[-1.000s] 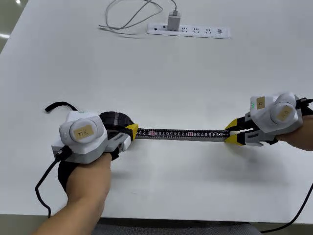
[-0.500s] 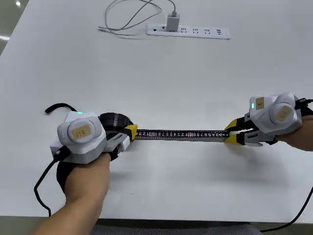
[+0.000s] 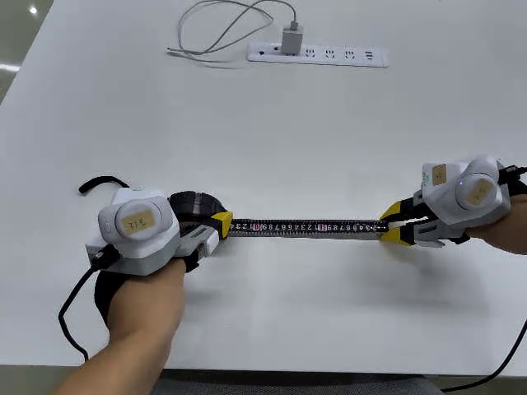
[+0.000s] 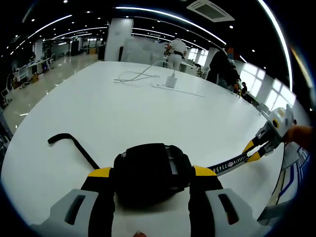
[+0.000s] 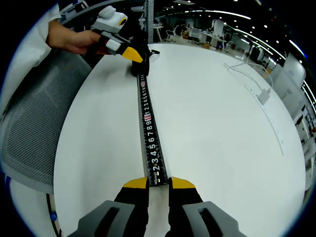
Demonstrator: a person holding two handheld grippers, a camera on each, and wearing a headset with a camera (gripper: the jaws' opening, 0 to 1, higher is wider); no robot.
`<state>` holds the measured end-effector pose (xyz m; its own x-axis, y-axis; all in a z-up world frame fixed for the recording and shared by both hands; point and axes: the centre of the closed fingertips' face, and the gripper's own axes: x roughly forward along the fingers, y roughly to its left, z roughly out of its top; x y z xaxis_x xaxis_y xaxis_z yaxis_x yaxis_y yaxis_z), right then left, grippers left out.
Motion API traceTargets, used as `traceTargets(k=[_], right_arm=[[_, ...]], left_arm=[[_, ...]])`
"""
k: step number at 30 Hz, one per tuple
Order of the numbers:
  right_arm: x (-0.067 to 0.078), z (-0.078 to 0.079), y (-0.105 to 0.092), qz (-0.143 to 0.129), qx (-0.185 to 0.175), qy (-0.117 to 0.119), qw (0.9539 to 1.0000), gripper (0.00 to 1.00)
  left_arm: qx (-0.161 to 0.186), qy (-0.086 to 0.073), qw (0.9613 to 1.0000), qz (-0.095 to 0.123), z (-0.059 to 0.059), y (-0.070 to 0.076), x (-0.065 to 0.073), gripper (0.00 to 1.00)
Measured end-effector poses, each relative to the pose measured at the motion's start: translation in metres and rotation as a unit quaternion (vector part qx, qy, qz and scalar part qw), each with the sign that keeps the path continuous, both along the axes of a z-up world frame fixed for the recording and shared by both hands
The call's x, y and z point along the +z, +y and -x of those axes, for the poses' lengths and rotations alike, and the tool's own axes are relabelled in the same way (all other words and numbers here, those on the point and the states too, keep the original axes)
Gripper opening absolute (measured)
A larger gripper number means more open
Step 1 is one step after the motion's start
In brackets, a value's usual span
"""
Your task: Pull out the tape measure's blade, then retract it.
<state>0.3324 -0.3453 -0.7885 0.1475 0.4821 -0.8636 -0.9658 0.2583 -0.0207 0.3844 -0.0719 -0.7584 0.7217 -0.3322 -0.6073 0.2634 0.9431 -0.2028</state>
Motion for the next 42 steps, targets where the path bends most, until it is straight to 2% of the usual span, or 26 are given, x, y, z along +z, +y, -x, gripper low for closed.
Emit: traceTargets(k=[5, 30, 42], right_arm=[[0.000, -0.001, 0.002, 0.000, 0.000, -0.001, 1.0000, 0.11], [0.004, -0.011, 0.050, -0.031, 0.018, 0.002, 0.9994, 0.11], [0.005, -0.013, 0.077, -0.047, 0.021, 0.006, 0.9986, 0.11]], left_arm=[[-0.001, 0.002, 1.0000, 0.003, 0.000, 0.000, 0.000, 0.56], [0.003, 0.009, 0.9996, 0.026, 0.003, 0.000, 0.003, 0.56], [0.003, 0.007, 0.9993, 0.037, 0.004, 0.001, 0.004, 0.57]])
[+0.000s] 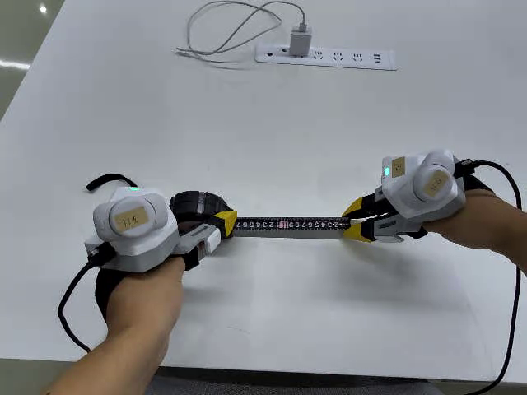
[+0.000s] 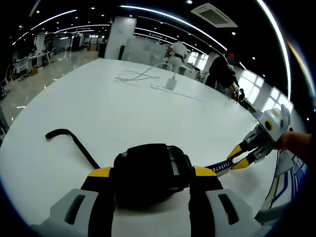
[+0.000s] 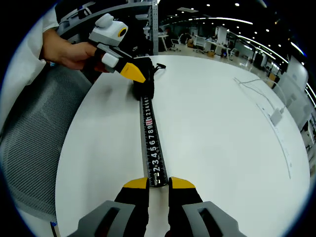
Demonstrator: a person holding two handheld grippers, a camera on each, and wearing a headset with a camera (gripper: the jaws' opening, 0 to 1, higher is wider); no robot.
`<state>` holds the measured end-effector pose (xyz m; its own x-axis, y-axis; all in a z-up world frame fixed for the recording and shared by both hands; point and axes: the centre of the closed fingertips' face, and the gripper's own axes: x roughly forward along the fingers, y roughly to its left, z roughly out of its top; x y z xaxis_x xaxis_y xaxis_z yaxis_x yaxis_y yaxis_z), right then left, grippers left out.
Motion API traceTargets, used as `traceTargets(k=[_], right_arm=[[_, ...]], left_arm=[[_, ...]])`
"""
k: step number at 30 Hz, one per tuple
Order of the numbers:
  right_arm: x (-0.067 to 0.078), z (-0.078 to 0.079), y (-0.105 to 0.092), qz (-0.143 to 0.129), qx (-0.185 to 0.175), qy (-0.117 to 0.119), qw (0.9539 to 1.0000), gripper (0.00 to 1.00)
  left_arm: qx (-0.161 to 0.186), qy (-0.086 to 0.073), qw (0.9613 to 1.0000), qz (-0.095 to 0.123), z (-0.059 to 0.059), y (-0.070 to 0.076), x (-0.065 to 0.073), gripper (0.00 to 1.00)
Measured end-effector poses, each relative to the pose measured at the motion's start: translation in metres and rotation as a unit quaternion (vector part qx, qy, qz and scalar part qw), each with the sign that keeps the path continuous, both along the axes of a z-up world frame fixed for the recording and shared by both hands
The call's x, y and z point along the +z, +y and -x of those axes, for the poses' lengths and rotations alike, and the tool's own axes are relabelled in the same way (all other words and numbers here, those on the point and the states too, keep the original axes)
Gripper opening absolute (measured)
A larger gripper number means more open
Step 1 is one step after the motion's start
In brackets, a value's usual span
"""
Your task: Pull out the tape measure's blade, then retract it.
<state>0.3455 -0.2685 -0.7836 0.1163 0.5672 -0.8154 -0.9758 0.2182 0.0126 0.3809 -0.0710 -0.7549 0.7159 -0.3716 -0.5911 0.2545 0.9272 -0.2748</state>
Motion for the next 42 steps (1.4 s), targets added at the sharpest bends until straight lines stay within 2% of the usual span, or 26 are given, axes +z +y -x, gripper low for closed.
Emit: traceTargets(k=[28, 42], right_arm=[[-0.005, -0.005, 0.048, -0.036, 0.004, 0.007, 0.9993, 0.11], [-0.003, -0.010, 0.079, -0.055, 0.012, 0.006, 0.9984, 0.11]], left_arm=[[0.000, 0.005, 0.9999, 0.012, -0.001, 0.001, -0.001, 0.57], [0.003, 0.007, 0.9997, 0.021, -0.002, 0.002, -0.001, 0.57]])
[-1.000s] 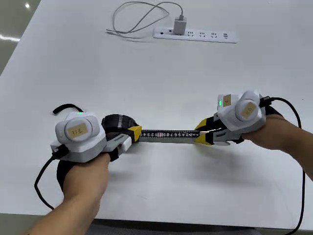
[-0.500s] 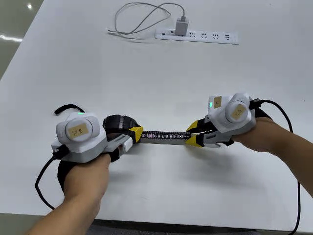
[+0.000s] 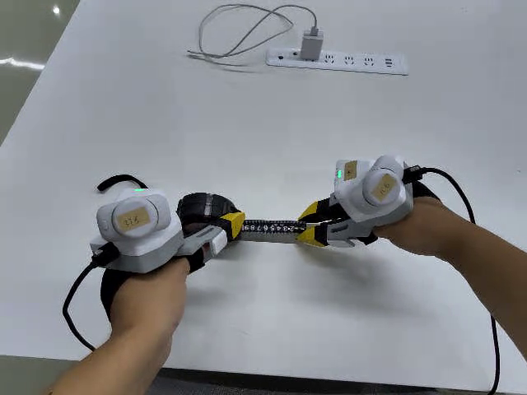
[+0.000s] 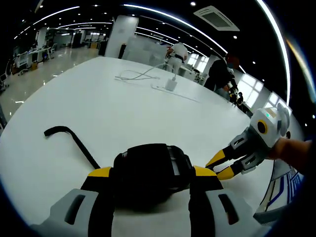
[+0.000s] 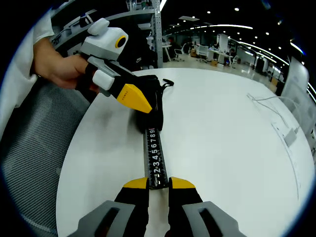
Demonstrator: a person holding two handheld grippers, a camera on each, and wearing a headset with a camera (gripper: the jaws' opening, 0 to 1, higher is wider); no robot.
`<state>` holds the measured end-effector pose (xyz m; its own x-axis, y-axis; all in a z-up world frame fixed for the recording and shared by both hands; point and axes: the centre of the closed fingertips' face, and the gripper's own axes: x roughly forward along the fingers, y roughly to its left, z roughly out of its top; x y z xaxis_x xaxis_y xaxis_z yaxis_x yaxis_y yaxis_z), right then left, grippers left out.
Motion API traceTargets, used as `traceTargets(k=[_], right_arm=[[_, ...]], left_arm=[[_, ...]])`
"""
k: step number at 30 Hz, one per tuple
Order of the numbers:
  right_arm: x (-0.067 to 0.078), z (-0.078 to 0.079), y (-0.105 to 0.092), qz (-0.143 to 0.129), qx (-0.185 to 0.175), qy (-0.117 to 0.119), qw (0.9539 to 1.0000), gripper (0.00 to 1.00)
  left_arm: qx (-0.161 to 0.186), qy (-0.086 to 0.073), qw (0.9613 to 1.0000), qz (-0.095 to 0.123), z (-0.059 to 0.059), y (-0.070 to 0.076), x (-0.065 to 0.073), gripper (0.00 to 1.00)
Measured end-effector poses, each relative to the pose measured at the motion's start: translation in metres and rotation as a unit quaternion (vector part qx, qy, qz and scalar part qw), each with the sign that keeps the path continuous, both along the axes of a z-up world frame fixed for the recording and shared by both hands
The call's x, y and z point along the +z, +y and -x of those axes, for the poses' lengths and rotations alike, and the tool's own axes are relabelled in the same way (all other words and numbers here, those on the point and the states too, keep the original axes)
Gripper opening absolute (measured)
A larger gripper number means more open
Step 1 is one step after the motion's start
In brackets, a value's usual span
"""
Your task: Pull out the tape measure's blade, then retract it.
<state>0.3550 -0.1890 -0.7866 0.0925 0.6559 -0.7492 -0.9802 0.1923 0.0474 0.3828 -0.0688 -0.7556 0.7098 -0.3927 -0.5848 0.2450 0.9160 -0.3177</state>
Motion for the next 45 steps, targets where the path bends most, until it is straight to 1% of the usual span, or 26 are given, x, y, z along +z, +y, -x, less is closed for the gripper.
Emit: traceTargets(k=[6, 15, 17, 23, 35, 45], right_arm=[[0.000, -0.001, 0.013, -0.006, 0.007, -0.003, 1.0000, 0.11], [-0.001, -0.003, 0.033, -0.018, 0.010, 0.001, 0.9998, 0.11], [-0.002, -0.003, 0.037, -0.021, 0.007, 0.005, 0.9998, 0.11], [-0.001, -0.004, 0.050, -0.025, 0.012, 0.005, 0.9996, 0.11], [-0.003, -0.005, 0.069, -0.034, 0.015, 0.004, 0.9993, 0.11], [-0.003, -0.006, 0.075, -0.038, 0.019, 0.003, 0.9991, 0.11]], left_arm=[[0.001, 0.000, 1.0000, 0.003, 0.000, 0.000, 0.000, 0.57], [0.000, 0.002, 1.0000, 0.002, 0.000, 0.000, 0.000, 0.57], [0.000, 0.002, 1.0000, 0.002, 0.000, 0.000, -0.001, 0.57], [0.001, 0.002, 1.0000, 0.004, 0.000, 0.000, 0.000, 0.57], [0.001, 0.004, 1.0000, 0.004, 0.000, 0.000, -0.001, 0.57], [0.001, 0.003, 1.0000, 0.003, -0.001, 0.000, -0.003, 0.58]])
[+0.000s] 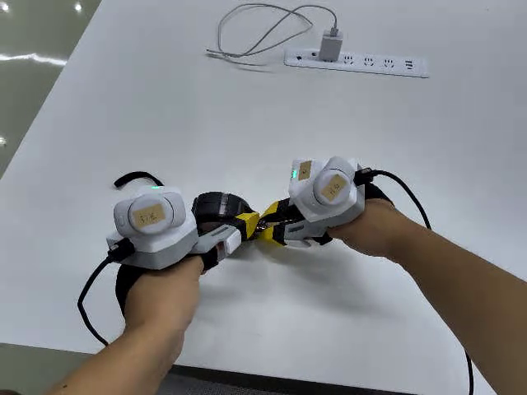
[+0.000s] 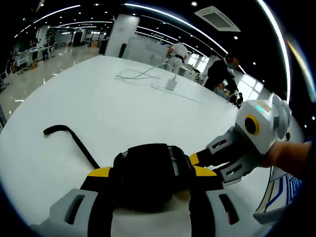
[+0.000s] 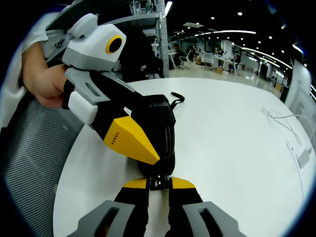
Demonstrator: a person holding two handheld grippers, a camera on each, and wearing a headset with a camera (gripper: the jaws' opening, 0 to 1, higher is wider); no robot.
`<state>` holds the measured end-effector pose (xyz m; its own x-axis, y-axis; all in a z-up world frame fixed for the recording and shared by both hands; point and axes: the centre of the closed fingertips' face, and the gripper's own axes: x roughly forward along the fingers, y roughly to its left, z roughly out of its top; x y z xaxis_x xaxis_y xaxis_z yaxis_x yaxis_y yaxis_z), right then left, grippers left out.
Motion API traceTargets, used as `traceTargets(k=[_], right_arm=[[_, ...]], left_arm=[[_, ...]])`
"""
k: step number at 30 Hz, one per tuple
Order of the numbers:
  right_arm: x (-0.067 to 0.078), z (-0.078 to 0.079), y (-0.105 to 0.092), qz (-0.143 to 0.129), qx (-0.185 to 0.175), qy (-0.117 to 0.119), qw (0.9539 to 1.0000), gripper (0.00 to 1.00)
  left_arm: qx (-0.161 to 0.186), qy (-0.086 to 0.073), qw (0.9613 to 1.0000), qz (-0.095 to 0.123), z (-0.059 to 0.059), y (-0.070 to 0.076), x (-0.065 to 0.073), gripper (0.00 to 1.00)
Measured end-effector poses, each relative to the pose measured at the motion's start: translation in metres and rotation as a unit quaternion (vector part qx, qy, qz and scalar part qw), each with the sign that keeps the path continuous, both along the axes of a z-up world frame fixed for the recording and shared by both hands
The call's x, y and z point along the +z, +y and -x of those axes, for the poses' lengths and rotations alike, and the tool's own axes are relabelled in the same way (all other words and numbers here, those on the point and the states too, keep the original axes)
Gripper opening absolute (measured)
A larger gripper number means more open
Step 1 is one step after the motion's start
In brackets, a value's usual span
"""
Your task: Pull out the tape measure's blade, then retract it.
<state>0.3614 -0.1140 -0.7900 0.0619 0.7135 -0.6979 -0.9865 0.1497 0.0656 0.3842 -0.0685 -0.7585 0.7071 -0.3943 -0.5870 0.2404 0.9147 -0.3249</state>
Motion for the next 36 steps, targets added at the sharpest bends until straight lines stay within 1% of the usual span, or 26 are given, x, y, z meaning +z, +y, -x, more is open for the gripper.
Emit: traceTargets(k=[8, 13, 14, 17, 21, 24, 26, 27, 33, 36], right_arm=[[-0.0006, 0.0004, 0.0003, -0.001, -0.005, 0.001, 1.0000, 0.11], [0.0005, 0.0014, -0.0007, -0.003, -0.005, -0.002, 1.0000, 0.12], [0.0007, 0.0016, -0.0011, -0.002, -0.004, -0.003, 1.0000, 0.13], [0.0010, 0.0001, -0.0027, 0.001, -0.008, -0.006, 0.9999, 0.19], [0.0018, 0.0005, -0.0039, 0.002, -0.011, -0.004, 0.9999, 0.20], [0.0024, 0.0002, -0.0043, 0.001, -0.013, -0.004, 0.9999, 0.20], [0.0029, 0.0000, -0.0044, -0.001, -0.014, -0.004, 0.9999, 0.20], [0.0032, -0.0004, -0.0045, -0.002, -0.015, -0.004, 0.9999, 0.20], [0.0062, -0.0012, -0.0052, -0.009, -0.024, 0.000, 0.9997, 0.22], [0.0068, -0.0016, -0.0052, -0.010, -0.026, 0.000, 0.9996, 0.22]], left_arm=[[-0.002, -0.001, 1.0000, -0.002, 0.0005, -0.0006, 0.0000, 0.58], [-0.002, -0.007, 1.0000, -0.001, 0.0008, -0.0014, 0.0008, 0.59], [-0.002, -0.007, 1.0000, 0.002, 0.0009, -0.0016, 0.0008, 0.59], [-0.003, -0.002, 1.0000, 0.006, 0.0000, -0.0016, 0.0003, 0.60], [-0.001, 0.001, 0.9999, 0.011, -0.0001, -0.0032, 0.0009, 0.63], [-0.003, 0.001, 0.9999, 0.010, 0.0003, -0.0044, 0.0009, 0.65], [-0.001, -0.003, 0.9999, 0.016, 0.0000, -0.0043, 0.0022, 0.65], [0.000, -0.002, 0.9998, 0.017, 0.0005, -0.0039, 0.0021, 0.66], [0.003, -0.008, 0.9998, 0.017, 0.0001, -0.0017, 0.0049, 0.69], [0.000, -0.011, 0.9998, 0.017, 0.0001, -0.0037, 0.0071, 0.69]])
